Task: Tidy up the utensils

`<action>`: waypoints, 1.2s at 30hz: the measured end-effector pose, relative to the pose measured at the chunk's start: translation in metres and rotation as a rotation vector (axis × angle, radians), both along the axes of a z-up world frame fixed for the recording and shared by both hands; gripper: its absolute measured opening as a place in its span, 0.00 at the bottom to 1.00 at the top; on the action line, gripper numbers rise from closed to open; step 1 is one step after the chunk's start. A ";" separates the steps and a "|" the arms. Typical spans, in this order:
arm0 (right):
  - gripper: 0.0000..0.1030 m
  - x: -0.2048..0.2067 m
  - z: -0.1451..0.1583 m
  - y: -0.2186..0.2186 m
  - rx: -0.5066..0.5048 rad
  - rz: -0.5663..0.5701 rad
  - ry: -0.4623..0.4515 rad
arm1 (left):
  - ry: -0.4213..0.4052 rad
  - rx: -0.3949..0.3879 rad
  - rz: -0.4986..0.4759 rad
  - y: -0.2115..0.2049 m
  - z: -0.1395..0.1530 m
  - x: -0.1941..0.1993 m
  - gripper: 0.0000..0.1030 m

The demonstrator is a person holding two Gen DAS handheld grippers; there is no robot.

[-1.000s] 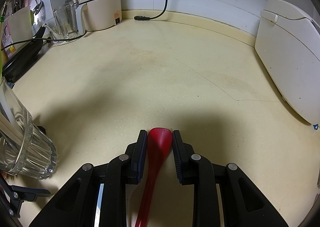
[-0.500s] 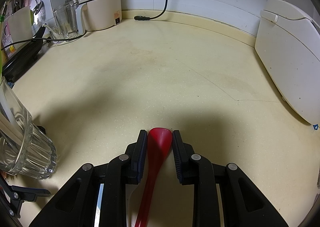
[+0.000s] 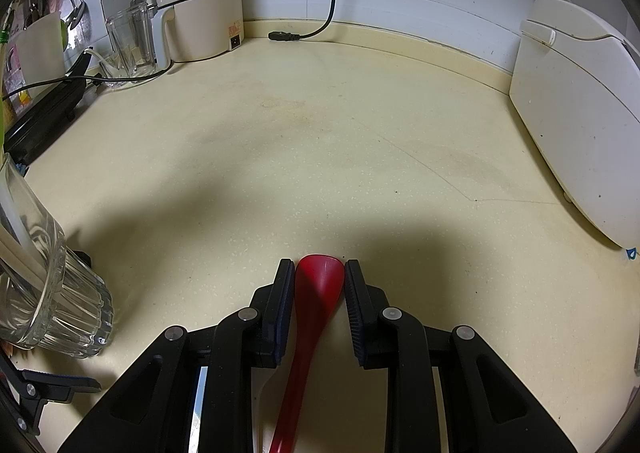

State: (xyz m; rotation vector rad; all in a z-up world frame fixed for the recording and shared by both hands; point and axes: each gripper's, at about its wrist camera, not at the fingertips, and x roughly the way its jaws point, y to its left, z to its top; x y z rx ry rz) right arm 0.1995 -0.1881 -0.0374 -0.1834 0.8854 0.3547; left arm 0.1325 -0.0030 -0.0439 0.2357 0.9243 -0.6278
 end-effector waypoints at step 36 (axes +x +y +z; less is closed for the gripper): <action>0.25 0.000 0.000 0.000 0.004 -0.006 0.002 | -0.003 0.010 0.000 -0.001 0.000 -0.001 0.84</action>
